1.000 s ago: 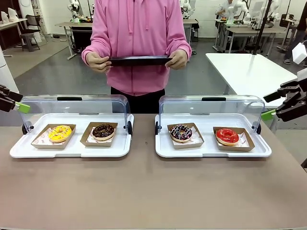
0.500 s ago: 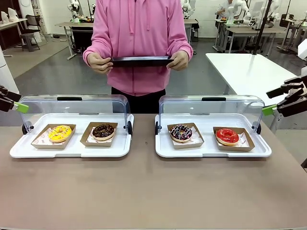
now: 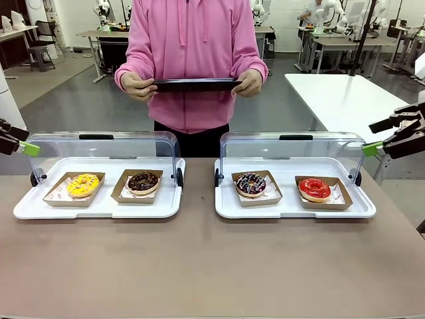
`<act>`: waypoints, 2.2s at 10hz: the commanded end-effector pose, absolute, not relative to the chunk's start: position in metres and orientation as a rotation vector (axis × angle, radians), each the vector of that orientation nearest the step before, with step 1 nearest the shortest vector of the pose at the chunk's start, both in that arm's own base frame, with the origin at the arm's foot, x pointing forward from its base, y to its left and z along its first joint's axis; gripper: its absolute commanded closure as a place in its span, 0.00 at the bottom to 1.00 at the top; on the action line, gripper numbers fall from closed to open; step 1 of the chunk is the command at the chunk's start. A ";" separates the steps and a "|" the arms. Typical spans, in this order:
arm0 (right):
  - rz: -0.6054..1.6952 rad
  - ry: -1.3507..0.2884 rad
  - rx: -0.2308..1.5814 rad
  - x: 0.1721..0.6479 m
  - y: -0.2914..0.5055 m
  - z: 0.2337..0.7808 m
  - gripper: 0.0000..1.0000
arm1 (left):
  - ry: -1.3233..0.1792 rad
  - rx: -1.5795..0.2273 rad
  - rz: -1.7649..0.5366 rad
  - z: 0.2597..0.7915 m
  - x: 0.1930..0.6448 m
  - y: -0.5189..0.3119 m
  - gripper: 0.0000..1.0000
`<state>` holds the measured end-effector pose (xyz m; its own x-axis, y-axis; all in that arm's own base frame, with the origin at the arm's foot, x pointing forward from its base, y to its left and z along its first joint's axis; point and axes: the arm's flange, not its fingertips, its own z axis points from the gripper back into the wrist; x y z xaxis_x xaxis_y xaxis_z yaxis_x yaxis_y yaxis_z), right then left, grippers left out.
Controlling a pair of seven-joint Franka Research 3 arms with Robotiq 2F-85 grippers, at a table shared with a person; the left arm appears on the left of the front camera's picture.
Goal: Provide the desired donut to the person.
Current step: Pick up and lift the Paper togo box containing the Donut pointed at by the person.
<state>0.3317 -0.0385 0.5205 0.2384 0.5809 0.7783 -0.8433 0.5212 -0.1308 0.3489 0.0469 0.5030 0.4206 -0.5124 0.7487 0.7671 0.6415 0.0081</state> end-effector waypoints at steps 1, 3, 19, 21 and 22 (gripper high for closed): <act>1.025 -0.919 0.362 0.316 -0.029 0.500 0.00 | -0.813 -0.375 -0.821 0.472 0.314 0.036 0.00; 1.033 -0.930 0.371 0.316 -0.028 0.500 0.00 | -0.819 -0.376 -0.821 0.473 0.313 0.036 0.00; 1.017 -0.904 0.356 0.332 -0.037 0.521 0.00 | -0.799 -0.372 -0.813 0.503 0.349 0.047 0.00; 1.017 -0.904 0.356 0.332 -0.037 0.521 0.00 | -0.799 -0.372 -0.813 0.503 0.349 0.047 0.00; 1.017 -0.904 0.356 0.332 -0.037 0.521 0.00 | -0.799 -0.372 -0.813 0.503 0.349 0.047 0.00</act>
<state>0.3286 -0.0392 0.5210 0.2124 0.5940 0.7760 -0.8532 0.4998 -0.1491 0.3472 0.0462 0.5043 0.4277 -0.5066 0.7486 0.7640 0.6453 0.0002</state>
